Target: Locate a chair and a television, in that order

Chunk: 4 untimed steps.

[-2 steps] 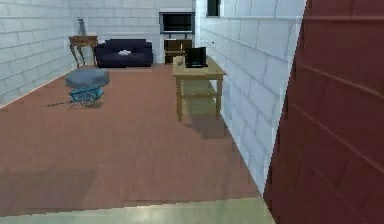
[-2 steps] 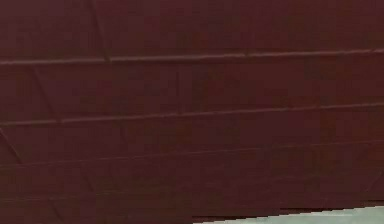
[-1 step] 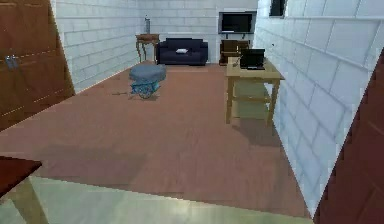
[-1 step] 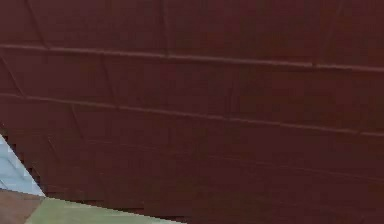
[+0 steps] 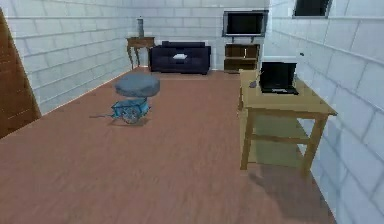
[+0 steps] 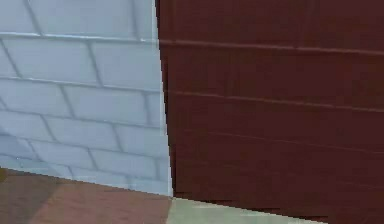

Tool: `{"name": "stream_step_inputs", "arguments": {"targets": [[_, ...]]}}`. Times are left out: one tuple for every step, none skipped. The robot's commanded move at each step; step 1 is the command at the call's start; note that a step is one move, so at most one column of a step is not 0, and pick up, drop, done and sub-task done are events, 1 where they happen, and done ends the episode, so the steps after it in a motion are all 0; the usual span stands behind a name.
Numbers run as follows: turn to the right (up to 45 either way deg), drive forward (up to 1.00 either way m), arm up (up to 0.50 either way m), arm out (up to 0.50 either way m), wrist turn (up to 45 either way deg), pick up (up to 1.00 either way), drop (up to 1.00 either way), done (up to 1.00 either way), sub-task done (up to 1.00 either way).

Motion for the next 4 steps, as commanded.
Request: {"name": "stream_step_inputs", "arguments": {"targets": [[0.0, 1.00, 0.00, 0.00, 0.0, 0.00, 0.00, 0.00, 0.00], [-6.0, 0.00, 0.00, 0.00, 0.0, 0.00, 0.00, 0.00, 0.00], [0.0, 0.55, 0.00, 0.00, 0.0, 0.00, 0.00, 0.00, 0.00], [15.0, 0.00, 0.00, 0.00, 0.0, 0.00, 0.00, 0.00, 0.00]]}}
